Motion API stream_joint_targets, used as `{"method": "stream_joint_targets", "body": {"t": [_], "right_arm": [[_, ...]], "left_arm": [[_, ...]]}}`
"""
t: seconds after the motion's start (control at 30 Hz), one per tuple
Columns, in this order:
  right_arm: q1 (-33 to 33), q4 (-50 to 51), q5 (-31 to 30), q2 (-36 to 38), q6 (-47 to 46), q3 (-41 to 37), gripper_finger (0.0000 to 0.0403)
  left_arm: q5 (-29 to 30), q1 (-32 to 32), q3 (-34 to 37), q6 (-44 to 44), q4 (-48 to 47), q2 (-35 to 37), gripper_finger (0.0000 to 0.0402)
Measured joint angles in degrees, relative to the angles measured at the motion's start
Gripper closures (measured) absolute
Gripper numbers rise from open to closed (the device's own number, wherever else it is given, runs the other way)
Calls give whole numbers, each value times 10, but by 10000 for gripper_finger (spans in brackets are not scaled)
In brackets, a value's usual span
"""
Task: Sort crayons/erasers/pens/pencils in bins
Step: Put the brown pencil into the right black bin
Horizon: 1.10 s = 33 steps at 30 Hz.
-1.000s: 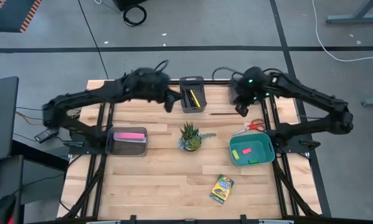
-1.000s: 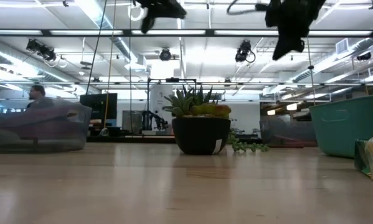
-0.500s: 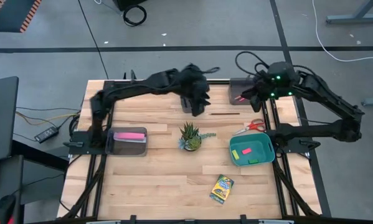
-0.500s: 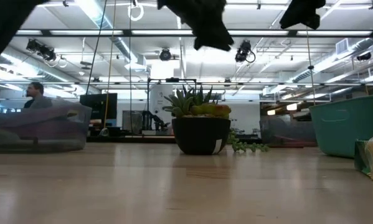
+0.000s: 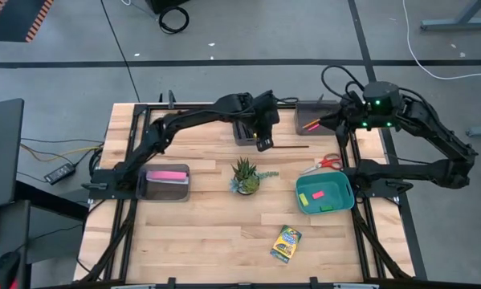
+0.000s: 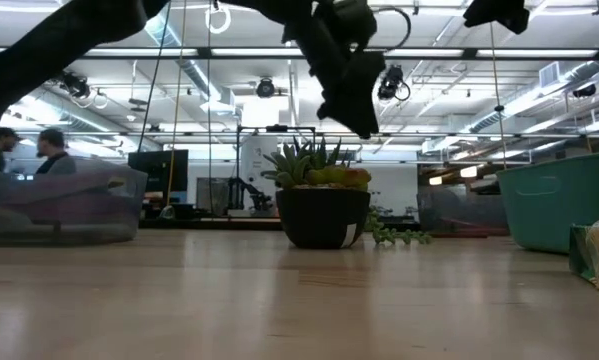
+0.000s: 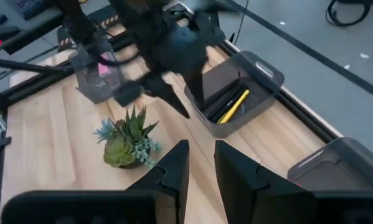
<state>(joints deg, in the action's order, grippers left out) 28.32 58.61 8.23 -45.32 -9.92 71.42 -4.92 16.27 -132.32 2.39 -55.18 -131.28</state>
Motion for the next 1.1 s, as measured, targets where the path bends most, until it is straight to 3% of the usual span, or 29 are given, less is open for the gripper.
{"method": "stream_joint_targets", "body": {"t": [0.33, 0.6, 0.87, 1.1], "right_arm": [[1, 14, -45, -43, 133, -34, 319], [0, -22, 22, -141, 145, -74, 319], [-5, -139, 43, -277, 155, -58, 319], [-19, -144, 31, -408, 161, -15, 319]], "left_arm": [[41, 1, 0, -43, -8, -10, 255], [81, 10, -6, -23, -104, 64, 290], [22, 59, -5, 16, -136, 143, 318], [-12, 92, -4, 63, -180, 205, 339]]}}
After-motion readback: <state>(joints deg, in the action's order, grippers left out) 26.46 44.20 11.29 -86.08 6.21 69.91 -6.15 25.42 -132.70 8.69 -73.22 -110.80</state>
